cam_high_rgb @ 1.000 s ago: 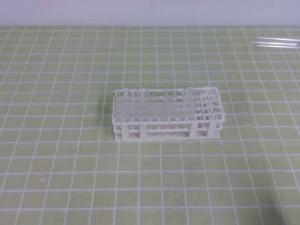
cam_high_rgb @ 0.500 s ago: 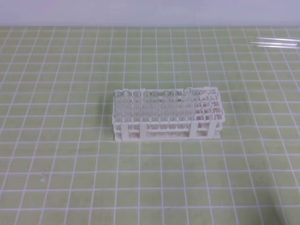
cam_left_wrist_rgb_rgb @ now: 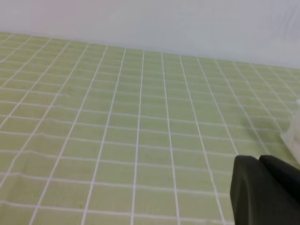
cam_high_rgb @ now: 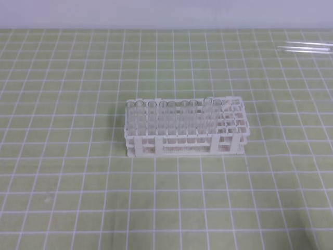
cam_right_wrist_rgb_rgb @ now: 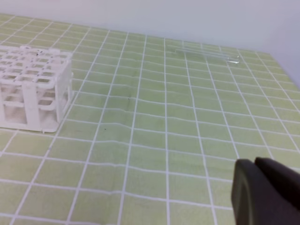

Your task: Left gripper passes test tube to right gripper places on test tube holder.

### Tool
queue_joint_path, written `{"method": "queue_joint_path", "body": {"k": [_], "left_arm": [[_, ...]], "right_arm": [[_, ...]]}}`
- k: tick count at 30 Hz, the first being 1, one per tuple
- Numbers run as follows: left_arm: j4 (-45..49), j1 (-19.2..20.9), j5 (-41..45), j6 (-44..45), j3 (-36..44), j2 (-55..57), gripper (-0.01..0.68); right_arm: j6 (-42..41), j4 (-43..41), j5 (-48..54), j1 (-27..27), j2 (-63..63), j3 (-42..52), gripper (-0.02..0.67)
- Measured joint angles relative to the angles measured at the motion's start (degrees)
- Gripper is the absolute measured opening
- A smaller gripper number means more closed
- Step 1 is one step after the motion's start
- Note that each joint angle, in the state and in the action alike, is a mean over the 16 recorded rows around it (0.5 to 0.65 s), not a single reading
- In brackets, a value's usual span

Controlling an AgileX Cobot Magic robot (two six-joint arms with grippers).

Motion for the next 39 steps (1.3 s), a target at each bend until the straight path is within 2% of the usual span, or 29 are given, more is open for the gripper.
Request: {"method": "queue_joint_path", "body": {"k": [13, 39], "left_arm": [[-2.66, 0.04, 6.23, 5.44, 1.91, -0.29, -0.001], [-2.49, 0.03, 6.2, 5.98, 2.02, -0.41, -0.001]], "right_arm": [[-0.01, 0.0, 0.0, 0.06, 0.0, 0.0, -0.018], [-0.05, 0.0, 0.0, 0.06, 0.0, 0.0, -0.018]]}}
